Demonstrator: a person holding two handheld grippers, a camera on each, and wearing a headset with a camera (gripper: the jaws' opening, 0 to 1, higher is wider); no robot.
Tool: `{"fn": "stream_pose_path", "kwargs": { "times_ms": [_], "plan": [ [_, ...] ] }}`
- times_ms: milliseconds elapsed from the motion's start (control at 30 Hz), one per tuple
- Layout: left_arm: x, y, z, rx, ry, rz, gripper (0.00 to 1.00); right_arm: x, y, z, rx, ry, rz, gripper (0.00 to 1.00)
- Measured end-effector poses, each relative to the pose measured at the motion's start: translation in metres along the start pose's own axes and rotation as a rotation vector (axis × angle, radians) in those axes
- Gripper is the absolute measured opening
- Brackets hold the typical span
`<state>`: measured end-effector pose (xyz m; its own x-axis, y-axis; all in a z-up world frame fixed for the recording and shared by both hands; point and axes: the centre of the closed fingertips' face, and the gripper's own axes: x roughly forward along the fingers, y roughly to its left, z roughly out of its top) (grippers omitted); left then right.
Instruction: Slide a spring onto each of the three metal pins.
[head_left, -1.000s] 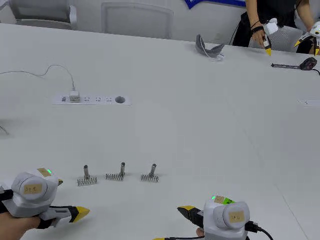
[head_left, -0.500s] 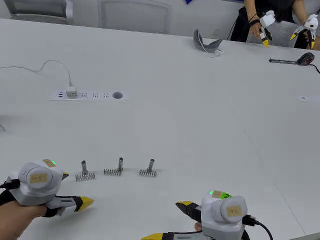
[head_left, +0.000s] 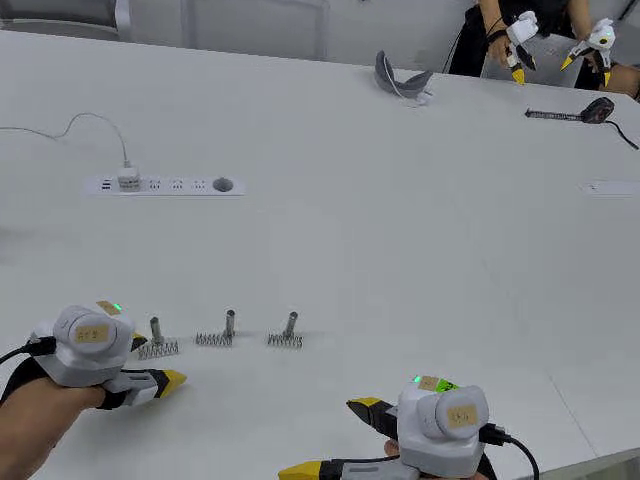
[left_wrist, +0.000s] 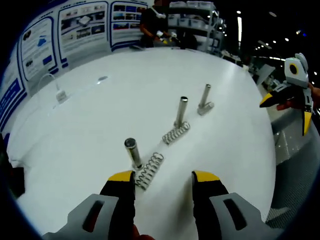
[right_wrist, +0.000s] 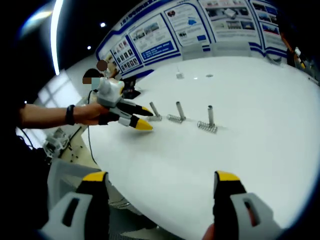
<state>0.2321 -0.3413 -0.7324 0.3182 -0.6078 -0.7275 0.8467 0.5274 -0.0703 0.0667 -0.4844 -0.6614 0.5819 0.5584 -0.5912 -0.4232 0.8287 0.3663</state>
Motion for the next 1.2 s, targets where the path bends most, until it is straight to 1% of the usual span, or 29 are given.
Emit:
{"fn": "stream_pose_path", "kwargs": {
  "times_ms": [100,233,300,433,467,500,600,633,700,767,800,833,867,900,967,1100,1133,1200],
  "plan": [
    [0.000,0.000,-0.003,0.019,0.014,0.006,0.41,0.000,-0.001,-0.001,0.002,0.003,-0.001,0.88],
    [0.000,0.000,-0.002,0.022,0.003,0.011,0.34,0.000,-0.001,-0.002,0.007,0.000,-0.002,0.88],
    [0.000,0.001,-0.002,0.038,0.008,0.017,0.30,0.000,-0.001,-0.002,0.003,0.004,0.000,0.88],
    [0.002,0.001,-0.002,0.047,0.018,0.021,0.24,0.000,0.000,-0.001,0.004,0.001,0.001,0.88],
    [0.003,0.002,-0.002,0.063,0.015,0.033,0.23,0.000,0.000,-0.001,0.005,0.000,0.001,0.88],
    [0.003,0.002,-0.003,0.059,0.022,0.036,0.20,0.000,0.000,-0.001,0.004,-0.001,0.000,0.88],
    [0.003,-0.004,-0.001,0.077,0.021,0.035,0.11,0.000,0.000,0.000,0.003,-0.002,0.000,0.88],
    [0.003,-0.005,-0.002,0.084,0.027,0.048,0.11,0.000,0.000,0.000,0.004,-0.002,0.000,0.88],
    [0.000,-0.010,-0.001,0.090,0.036,0.035,0.11,0.000,0.000,-0.001,0.003,0.000,-0.001,0.88],
    [-0.003,-0.014,-0.002,0.079,0.045,0.040,0.10,0.000,0.000,0.000,0.003,-0.002,-0.001,0.88],
    [-0.004,-0.013,-0.002,0.059,0.044,0.031,0.10,0.000,0.000,0.000,0.003,-0.002,0.000,0.88],
    [-0.005,-0.016,-0.002,0.046,0.037,0.021,0.10,-0.001,0.000,0.000,0.003,-0.002,-0.001,0.88],
    [-0.006,-0.018,-0.001,0.040,0.031,0.020,0.10,-0.001,0.000,0.000,0.002,-0.002,-0.001,0.88],
    [-0.008,-0.020,-0.001,0.047,0.031,0.021,0.10,-0.001,0.000,-0.001,0.003,-0.001,-0.001,0.88],
    [-0.008,-0.020,-0.003,0.055,0.031,0.019,0.10,0.000,-0.001,-0.002,0.008,0.001,0.003,0.88],
    [-0.012,-0.021,-0.002,0.050,0.020,0.017,0.10,0.001,0.001,-0.002,0.008,0.003,0.006,0.88],
    [-0.015,-0.022,0.001,0.049,0.016,0.017,0.10,0.002,0.001,-0.002,0.009,0.002,0.008,0.88],
    [-0.016,-0.022,0.000,0.048,0.013,0.013,0.10,0.003,0.002,-0.003,0.009,0.003,0.011,0.87]
  ]
}}
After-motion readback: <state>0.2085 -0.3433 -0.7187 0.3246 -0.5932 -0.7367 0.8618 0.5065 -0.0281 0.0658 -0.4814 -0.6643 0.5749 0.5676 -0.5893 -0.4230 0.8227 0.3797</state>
